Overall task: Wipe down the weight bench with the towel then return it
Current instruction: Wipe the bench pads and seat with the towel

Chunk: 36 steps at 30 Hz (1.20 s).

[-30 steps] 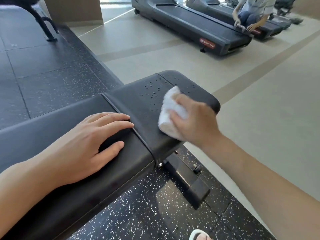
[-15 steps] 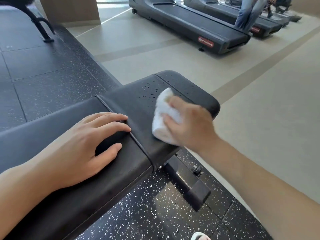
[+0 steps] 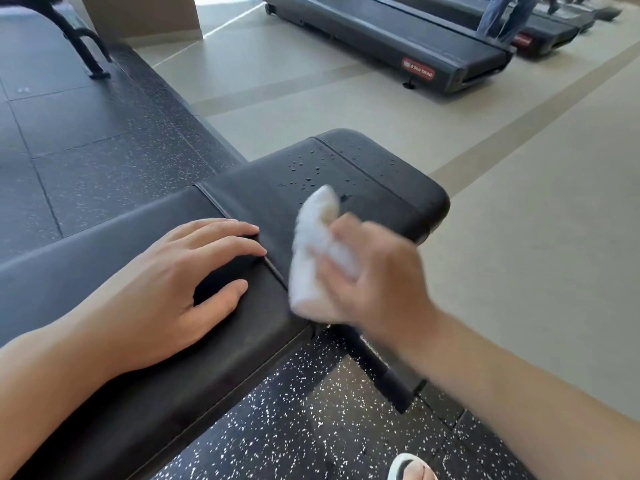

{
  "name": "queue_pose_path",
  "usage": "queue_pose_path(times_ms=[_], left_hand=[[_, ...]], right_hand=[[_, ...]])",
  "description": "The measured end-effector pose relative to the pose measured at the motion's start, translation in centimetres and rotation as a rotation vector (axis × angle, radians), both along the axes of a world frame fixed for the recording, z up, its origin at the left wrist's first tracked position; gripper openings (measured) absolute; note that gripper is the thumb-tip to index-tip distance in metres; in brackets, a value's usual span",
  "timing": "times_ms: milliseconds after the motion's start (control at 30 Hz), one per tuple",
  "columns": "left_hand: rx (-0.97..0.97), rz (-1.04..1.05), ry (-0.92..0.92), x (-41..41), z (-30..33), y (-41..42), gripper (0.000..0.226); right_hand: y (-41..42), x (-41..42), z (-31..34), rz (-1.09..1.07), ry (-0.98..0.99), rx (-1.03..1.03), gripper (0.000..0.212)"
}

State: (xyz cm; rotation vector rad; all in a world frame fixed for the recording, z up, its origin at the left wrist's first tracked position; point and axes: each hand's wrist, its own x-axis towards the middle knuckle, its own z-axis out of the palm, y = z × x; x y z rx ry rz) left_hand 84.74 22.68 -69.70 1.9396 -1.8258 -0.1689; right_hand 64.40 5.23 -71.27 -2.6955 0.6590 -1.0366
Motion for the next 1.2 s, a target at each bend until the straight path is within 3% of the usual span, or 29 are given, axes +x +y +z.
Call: queue_pose_path(times_ms=[67, 133, 300, 367, 433, 533, 633, 700, 800, 900, 1033, 1133, 1200], left_hand=[[0.002, -0.019, -0.005, 0.0, -0.1, -0.1, 0.042], [0.002, -0.020, -0.009, 0.1, -0.1, 0.0, 0.043], [0.006, -0.001, 0.004, 0.1, -0.2, 0.0, 0.041], [-0.006, -0.004, -0.004, 0.1, -0.2, 0.0, 0.040], [-0.016, -0.002, -0.009, 0.1, -0.1, -0.1, 0.040], [-0.019, -0.003, -0.004, 0.0, -0.1, -0.2, 0.041], [-0.011, -0.004, 0.013, -0.1, 0.0, -0.2, 0.043], [-0.009, -0.001, 0.011, -0.1, 0.1, -0.2, 0.042], [-0.012, 0.034, 0.011, -0.5, 0.3, -0.1, 0.039], [-0.019, 0.042, 0.012, -0.4, 1.1, -0.5, 0.031], [-0.016, 0.070, 0.033, 1.5, 2.6, -3.5, 0.016], [-0.082, 0.158, 0.066, 2.1, 1.1, -4.5, 0.019], [-0.113, 0.188, 0.074, 1.9, 0.1, -4.1, 0.023]], right_hand=[[3.3, -0.2, -0.9, 0.248, -0.037, -0.027, 0.011], [2.3, -0.6, -1.3, 0.336, -0.039, -0.075, 0.019], [-7.9, -2.8, -1.0, -0.233, -0.071, 0.047, 0.032], [-8.1, -3.0, -0.9, -0.297, -0.094, 0.089, 0.028], [-4.4, -2.0, -1.1, -0.219, -0.101, 0.074, 0.024], [3.0, -0.7, -1.6, 0.183, -0.102, 0.033, 0.014], [3.7, -0.5, -1.3, 0.383, -0.063, -0.075, 0.015], [1.6, -0.6, -1.1, 0.331, -0.021, -0.041, 0.019], [-2.9, -0.1, 0.4, 0.027, 0.027, 0.046, 0.030], [-7.4, 1.1, 2.3, -0.190, 0.116, 0.132, 0.027], [-3.9, 2.4, 2.3, -0.079, 0.173, 0.034, 0.030], [1.5, 1.9, 1.8, 0.138, 0.165, 0.029, 0.017], [0.5, 2.1, 1.9, 0.177, 0.170, 0.055, 0.022]])
